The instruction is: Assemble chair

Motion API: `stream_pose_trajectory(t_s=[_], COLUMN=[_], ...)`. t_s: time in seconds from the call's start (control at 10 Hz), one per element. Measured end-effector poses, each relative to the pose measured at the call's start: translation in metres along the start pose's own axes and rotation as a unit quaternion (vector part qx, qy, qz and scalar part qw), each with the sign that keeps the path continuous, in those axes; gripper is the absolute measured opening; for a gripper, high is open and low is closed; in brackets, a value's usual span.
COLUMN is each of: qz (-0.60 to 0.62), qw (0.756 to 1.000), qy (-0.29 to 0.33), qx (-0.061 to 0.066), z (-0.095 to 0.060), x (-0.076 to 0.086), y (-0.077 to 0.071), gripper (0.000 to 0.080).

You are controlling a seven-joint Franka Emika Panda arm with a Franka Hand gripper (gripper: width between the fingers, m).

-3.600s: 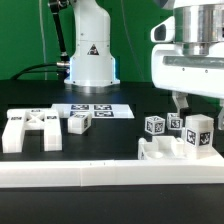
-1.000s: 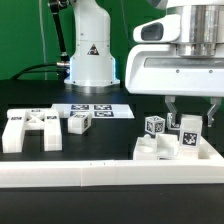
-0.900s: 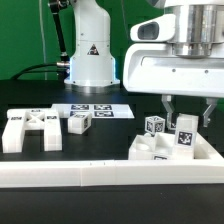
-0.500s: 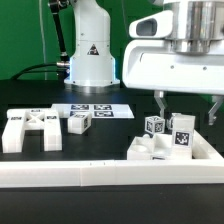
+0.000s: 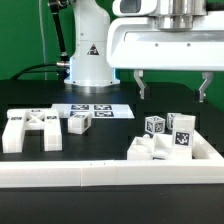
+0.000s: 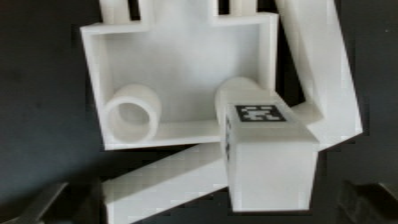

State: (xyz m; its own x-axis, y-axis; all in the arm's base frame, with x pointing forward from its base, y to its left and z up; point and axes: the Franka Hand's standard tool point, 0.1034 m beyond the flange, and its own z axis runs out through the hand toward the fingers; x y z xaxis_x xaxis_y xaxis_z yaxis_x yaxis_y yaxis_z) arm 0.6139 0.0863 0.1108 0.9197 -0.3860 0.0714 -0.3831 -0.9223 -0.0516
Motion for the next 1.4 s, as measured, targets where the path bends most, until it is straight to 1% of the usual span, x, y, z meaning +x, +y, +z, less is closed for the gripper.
stream_pose_trajectory(t_s=[0.2,0.3,0.4,0.5,0.6,0.7,1.0,1.1,1.2,1.3,1.4], qz=[-0.011,-0.030,-0.058,-0.075,-0.070,-0.072,-0.072,-0.088,-0.101,-0.105,-0.111], qw=[1.000,1.000,0.998,0.997,0.998,0.997,0.997,0.996,0.995,0.994,0.994], qy=[0.004,0.009,0.005,0.004,0.004,0.003,0.002,-0.003,-0.009,-0.012,-0.013], qx=[0.001,0.002,-0.001,-0.002,-0.003,-0.002,-0.003,-0.004,0.004,0.004,0.001], z=[0.000,0.002,0.001,-0.001,-0.001,0.000,0.001,0.002,0.002,0.003,0.005], x=[0.000,-0.003,-0.009,-0.010,-0.009,-0.010,-0.011,-0.017,-0.023,-0.021,-0.018], y=[0.001,0.010,0.028,0.042,0.047,0.045,0.046,0.054,0.076,0.097,0.115], gripper=[0.0649,0.0649,0.0649,0.0649,0.0649,0.0649,0.0649,0.0649,0.0649,0.0649,0.0649])
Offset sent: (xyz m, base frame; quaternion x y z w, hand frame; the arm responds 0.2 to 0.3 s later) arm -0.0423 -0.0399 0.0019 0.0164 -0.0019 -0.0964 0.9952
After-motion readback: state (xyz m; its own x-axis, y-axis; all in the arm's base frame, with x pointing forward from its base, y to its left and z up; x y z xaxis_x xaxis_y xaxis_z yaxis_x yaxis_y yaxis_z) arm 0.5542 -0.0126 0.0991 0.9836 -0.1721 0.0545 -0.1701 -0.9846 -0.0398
